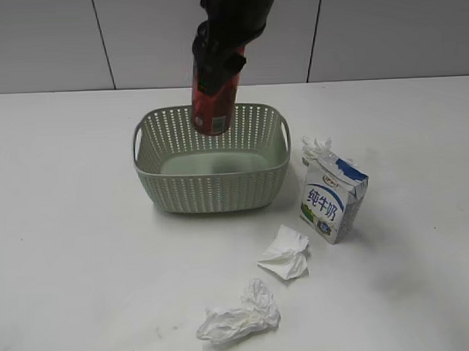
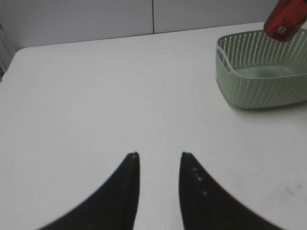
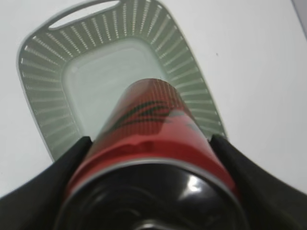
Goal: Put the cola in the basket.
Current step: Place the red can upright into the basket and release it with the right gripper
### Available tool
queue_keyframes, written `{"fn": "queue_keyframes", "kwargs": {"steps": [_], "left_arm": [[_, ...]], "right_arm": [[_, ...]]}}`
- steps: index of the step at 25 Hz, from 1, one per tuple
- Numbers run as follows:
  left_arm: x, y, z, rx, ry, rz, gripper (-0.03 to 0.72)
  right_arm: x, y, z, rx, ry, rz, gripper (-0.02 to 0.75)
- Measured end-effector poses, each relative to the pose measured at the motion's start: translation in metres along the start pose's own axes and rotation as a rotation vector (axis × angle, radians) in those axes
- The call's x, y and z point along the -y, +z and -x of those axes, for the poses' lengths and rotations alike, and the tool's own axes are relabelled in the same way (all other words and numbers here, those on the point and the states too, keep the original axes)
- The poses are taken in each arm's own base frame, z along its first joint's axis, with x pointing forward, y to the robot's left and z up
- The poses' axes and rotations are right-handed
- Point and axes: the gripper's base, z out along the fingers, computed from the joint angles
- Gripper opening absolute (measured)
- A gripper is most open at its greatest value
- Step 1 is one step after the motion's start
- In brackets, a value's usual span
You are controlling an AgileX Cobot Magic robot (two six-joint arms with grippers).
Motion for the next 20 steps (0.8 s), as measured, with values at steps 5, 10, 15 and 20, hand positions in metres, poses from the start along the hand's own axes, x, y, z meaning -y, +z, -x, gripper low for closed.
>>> {"fn": "queue_keyframes", "kwargs": {"steps": [5, 10, 15, 20], "left_arm": [[0.0, 0.0, 0.0, 0.0, 0.0, 0.0, 0.229], [0.0, 0.0, 0.0, 0.0, 0.0, 0.0, 0.229], [0.0, 0.0, 0.0, 0.0, 0.0, 0.0, 0.229], [0.0, 0.0, 0.0, 0.0, 0.0, 0.0, 0.229]], "right_arm": [[0.002, 0.052, -0.011, -0.084, 0.019, 0.057, 0.518], [0.002, 0.082, -0.02, -0.137, 0.029, 0.086, 0.518], [0.002, 0.094, -0.025, -0.158, 0.061, 0.098, 0.518], [0.001, 0.097, -0.027, -0.164, 0.12, 0.098, 0.518]]}}
